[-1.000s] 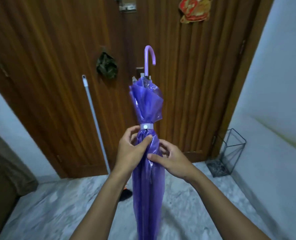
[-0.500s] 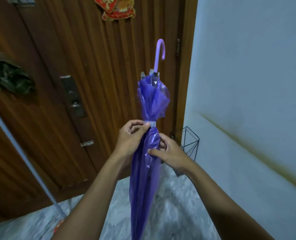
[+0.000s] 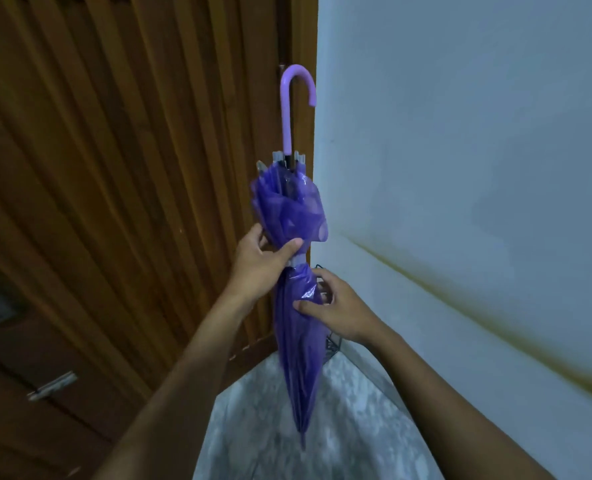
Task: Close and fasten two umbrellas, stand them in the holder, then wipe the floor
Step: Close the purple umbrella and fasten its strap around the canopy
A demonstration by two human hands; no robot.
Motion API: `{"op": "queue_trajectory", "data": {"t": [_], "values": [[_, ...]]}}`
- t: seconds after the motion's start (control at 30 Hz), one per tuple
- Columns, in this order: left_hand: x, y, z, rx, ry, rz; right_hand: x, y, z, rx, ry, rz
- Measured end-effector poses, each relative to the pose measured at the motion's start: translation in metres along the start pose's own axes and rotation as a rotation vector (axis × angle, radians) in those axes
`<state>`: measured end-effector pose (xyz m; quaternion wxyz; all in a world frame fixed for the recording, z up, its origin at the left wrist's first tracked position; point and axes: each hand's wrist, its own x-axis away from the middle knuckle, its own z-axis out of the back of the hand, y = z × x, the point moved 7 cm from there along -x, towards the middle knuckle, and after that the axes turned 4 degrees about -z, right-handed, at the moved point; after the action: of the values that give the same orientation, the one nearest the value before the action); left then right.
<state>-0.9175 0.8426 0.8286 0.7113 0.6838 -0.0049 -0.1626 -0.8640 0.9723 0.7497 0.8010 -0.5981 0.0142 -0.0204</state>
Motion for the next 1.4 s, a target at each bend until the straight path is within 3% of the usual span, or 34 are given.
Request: {"op": "queue_trajectory", "data": {"t": [0.27, 0.53, 0.67, 0.9, 1.13, 1.4], "values": [[-0.115, -0.059, -0.044, 0.109, -0.041, 0.026, -0.103, 0.036, 0.056, 0.249, 0.282, 0.002], [-0.236, -0.117, -0.084, -0.119, -0.006, -0.021, -0.236, 0.087, 0.105, 0.319, 0.339, 0.086], [-0.296, -0.156, -0.108, -0.097, -0.037, 0.000, -0.303, 0.127, 0.129, 0.238, 0.369, 0.033], [-0.328, -0.283, -0.138, -0.133, -0.022, 0.040, -0.372, 0.235, 0.123, 0.217, 0.353, -0.048], [-0.337, -0.439, -0.156, -0.208, -0.166, 0.197, -0.398, 0.377, 0.088, 0.185, 0.317, -0.169], [-0.323, -0.579, -0.162, -0.240, -0.246, 0.423, -0.423, 0.508, 0.055, 0.307, 0.244, -0.305]]}}
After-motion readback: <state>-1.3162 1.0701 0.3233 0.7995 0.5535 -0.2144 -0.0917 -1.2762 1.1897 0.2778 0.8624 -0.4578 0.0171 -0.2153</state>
